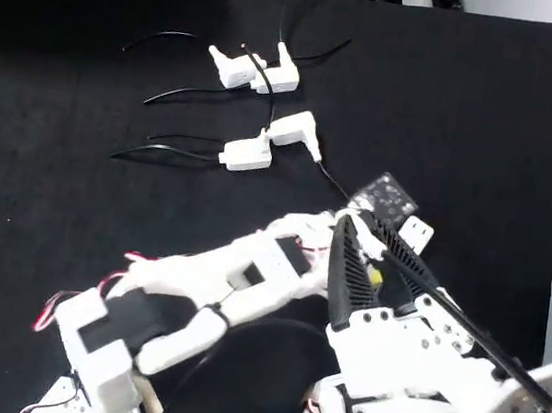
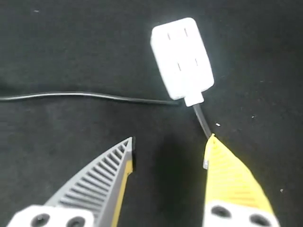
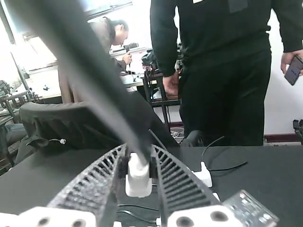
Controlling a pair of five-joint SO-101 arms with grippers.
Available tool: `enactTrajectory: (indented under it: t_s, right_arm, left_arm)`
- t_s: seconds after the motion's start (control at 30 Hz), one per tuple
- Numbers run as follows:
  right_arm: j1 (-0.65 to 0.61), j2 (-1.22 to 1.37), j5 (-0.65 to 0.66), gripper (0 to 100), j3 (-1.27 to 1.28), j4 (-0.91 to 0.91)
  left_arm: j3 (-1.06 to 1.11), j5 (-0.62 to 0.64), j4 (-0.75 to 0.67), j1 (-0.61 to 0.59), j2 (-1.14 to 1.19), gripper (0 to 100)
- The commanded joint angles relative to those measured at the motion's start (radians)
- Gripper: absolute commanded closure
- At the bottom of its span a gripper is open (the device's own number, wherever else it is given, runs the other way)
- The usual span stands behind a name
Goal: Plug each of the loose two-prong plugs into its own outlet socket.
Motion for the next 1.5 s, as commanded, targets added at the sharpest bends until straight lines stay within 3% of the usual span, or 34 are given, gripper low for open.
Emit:
enactTrajectory:
  t_s: [0.0,0.2,0.4,0.83,1.1,1.2,1.47]
  right_arm:
    - [-0.014,-0.088,-0.006,98.6,-0.001,0.0]
    - [-0.014,-0.09,-0.008,98.6,0.001,-0.002]
    - [-0.038,-0.09,-0.008,98.6,0.001,0.0]
    - [-0.097,-0.093,-0.002,98.6,-0.002,-0.003]
    - [-0.097,-0.093,-0.002,98.6,-0.002,-0.003]
    - [-0.097,-0.093,-0.002,98.6,-0.002,-0.003]
    - [-0.097,-0.093,0.0,98.6,-0.016,-0.002]
  left_arm:
    - [-0.114,0.011,-0.014,0.025,0.063,76]
    - [-0.177,0.011,0.0,0.028,0.13,76]
    - [-0.268,0.009,0.121,0.028,0.163,76]
    - [-0.326,0.009,0.13,0.047,0.233,76]
    - [-0.374,0.003,0.13,0.045,0.287,95]
    - [-0.357,0.002,0.14,0.039,0.282,97]
    - [-0.338,0.0,0.393,0.002,0.13,97]
